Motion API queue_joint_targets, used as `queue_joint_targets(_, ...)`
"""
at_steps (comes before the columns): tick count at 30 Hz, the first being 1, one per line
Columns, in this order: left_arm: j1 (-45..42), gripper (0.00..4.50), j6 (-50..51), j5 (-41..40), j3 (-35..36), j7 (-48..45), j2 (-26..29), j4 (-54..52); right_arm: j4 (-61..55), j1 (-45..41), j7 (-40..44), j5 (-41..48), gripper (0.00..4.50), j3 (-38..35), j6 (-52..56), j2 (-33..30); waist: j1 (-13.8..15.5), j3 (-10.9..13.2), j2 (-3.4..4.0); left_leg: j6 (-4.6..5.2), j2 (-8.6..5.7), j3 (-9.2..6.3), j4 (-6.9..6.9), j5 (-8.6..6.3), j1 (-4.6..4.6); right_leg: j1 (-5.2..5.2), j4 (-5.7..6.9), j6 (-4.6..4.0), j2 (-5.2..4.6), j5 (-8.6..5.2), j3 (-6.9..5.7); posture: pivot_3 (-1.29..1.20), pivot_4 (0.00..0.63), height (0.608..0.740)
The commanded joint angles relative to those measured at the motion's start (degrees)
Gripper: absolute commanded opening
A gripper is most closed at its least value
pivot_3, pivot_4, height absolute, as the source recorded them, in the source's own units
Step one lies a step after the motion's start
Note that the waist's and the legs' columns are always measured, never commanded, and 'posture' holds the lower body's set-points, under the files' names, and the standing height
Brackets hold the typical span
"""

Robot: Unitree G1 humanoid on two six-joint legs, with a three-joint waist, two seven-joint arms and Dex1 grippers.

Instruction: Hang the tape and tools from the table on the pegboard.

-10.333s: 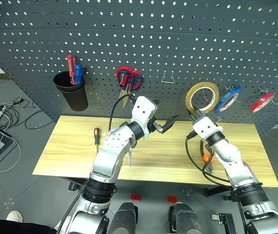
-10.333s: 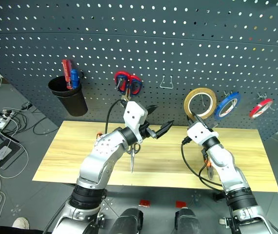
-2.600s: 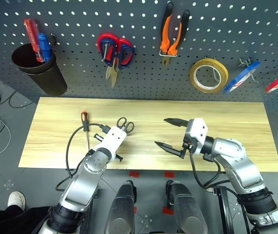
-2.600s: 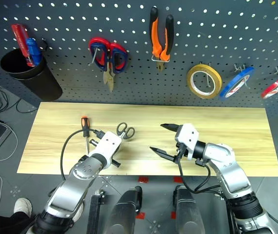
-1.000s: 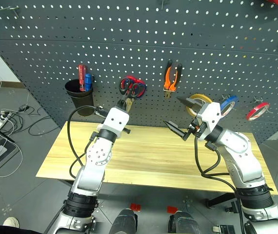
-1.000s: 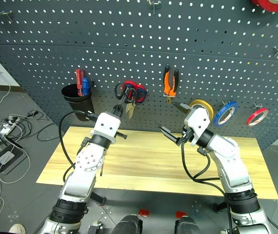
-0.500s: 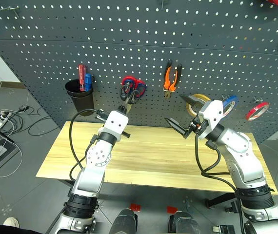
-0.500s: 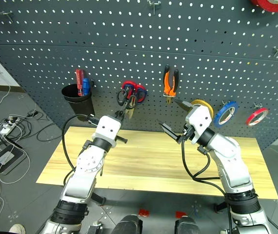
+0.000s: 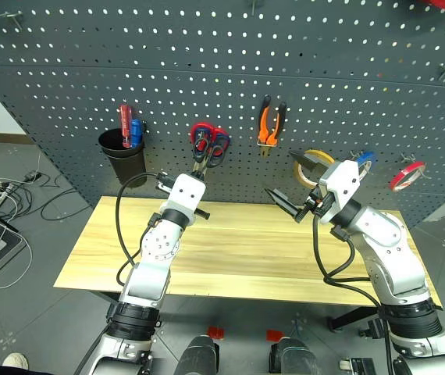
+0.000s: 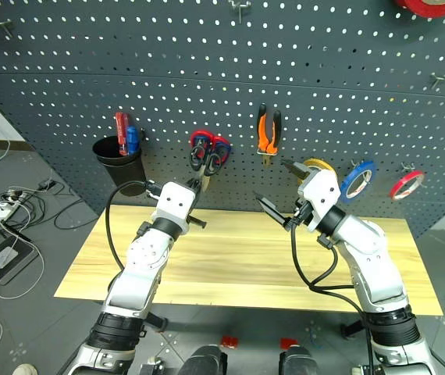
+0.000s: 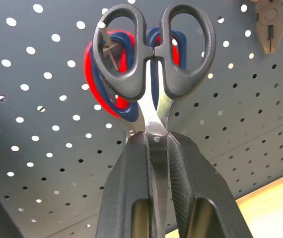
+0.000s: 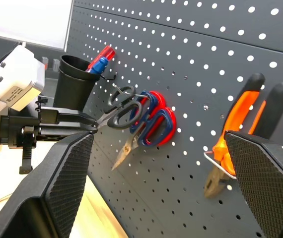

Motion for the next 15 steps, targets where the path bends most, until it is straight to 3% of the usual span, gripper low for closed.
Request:
queue_joint_targets(1, -0.50, 2.04, -0.64, -0.29, 0.82, -0.10, 0.17, -1.31, -2.49, 0.28, -0.03, 0.33, 4.50, -1.41, -0.18, -0.64, -0.02, 0.00, 0.00, 0.00, 0.00, 0.00, 0.00, 0.00, 0.00, 0.00, 0.00, 0.00, 0.00, 0.00, 0.00, 0.05, 0.119, 0.740)
queue_joint_targets(9, 3.80, 4.38, 2.45, -0.44, 2.31, 1.38, -0.72, -3.40, -3.95, 1.57, 1.45, 1.43, 4.50, -0.74, 0.26, -1.18, -0.07, 0.03, 0.05, 0.10, 0.01, -0.01, 0.01, -0.06, 0.01, 0.01, 0.00, 0.00, 0.00, 0.00, 0.02, 0.06, 0.144, 0.740)
queue_joint_targets(15, 10.56, 4.48, 11.45, -2.55, 7.79, 2.89, -1.26, -7.68, -4.87, 1.75, 4.49, 2.83, 4.50, 1.45, 2.39, -1.30, -0.07, 0.55, 0.30, 0.34, 0.03, -0.12, 0.03, -0.19, 0.04, 0.05, 0.00, -0.01, 0.00, -0.01, 0.05, 0.09, 0.200, 0.740)
